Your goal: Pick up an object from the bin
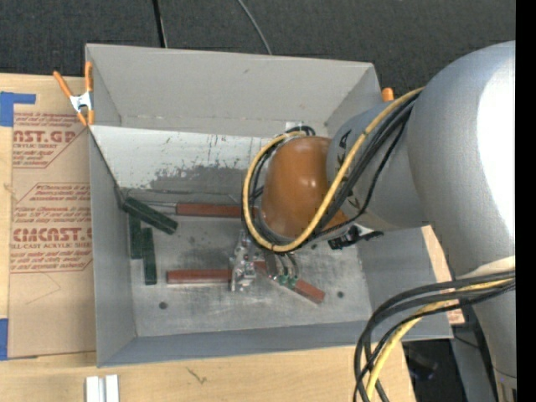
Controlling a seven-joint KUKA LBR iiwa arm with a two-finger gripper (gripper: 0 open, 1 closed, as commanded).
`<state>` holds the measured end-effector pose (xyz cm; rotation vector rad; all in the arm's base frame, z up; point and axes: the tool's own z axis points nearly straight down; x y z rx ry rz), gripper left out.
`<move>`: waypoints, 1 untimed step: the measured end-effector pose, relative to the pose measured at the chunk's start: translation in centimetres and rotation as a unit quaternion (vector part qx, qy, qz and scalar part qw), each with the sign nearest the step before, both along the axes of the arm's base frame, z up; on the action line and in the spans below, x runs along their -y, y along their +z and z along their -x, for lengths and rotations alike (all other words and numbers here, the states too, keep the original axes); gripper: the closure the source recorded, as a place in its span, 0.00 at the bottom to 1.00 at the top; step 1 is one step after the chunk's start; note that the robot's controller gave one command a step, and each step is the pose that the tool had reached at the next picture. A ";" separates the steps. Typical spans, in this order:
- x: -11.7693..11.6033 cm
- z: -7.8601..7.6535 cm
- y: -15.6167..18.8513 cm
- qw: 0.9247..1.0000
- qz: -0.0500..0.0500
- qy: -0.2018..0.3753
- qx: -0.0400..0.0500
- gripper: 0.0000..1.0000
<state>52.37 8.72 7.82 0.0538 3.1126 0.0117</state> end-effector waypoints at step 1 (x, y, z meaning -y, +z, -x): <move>-1.8 -0.6 12.0 0.999 0.004 0.036 -0.013 1.00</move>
Offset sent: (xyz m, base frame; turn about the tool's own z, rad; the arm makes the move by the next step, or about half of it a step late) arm 0.0000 0.0000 0.0000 0.0000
